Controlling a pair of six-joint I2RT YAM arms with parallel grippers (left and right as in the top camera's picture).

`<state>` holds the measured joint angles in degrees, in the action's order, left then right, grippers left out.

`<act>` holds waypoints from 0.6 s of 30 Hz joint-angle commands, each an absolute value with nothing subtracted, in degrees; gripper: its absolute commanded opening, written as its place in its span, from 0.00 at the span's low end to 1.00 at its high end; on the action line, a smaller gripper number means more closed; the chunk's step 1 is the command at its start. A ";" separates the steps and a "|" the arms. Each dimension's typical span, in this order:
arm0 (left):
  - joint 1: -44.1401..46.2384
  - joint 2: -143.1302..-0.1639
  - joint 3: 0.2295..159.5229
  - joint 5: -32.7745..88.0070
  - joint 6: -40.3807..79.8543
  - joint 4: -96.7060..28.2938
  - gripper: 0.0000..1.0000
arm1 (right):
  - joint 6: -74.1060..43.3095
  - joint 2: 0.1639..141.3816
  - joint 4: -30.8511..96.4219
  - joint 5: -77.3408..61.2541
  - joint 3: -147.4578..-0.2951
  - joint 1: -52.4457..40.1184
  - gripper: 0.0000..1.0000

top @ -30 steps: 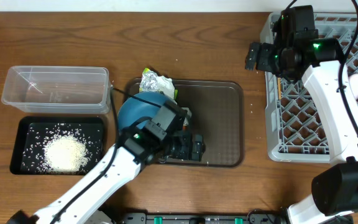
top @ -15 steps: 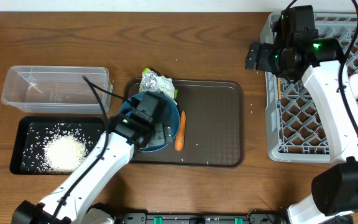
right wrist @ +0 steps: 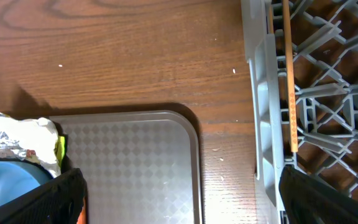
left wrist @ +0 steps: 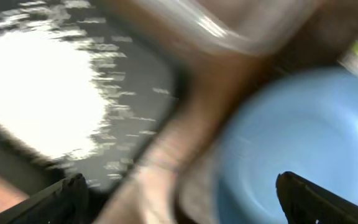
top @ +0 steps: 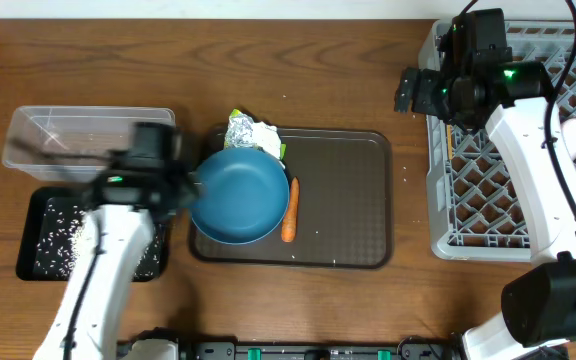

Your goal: Sort waste into correct bins and load items into the dishwasher rack

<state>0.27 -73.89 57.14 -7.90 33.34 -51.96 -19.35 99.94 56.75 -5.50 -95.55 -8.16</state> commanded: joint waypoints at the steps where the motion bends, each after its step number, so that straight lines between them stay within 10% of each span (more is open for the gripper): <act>1: -7.81 -73.17 58.13 -9.45 34.65 -54.06 1.00 | -20.32 100.20 56.80 -4.91 -95.72 -8.16 0.99; 18: -18.57 -73.23 58.08 -9.50 34.61 -56.34 1.00 | -20.32 100.20 56.80 -4.91 -95.72 -8.21 0.99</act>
<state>-18.28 -73.41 57.17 -8.99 34.33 -55.99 -19.35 99.94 56.75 -5.50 -95.55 -8.16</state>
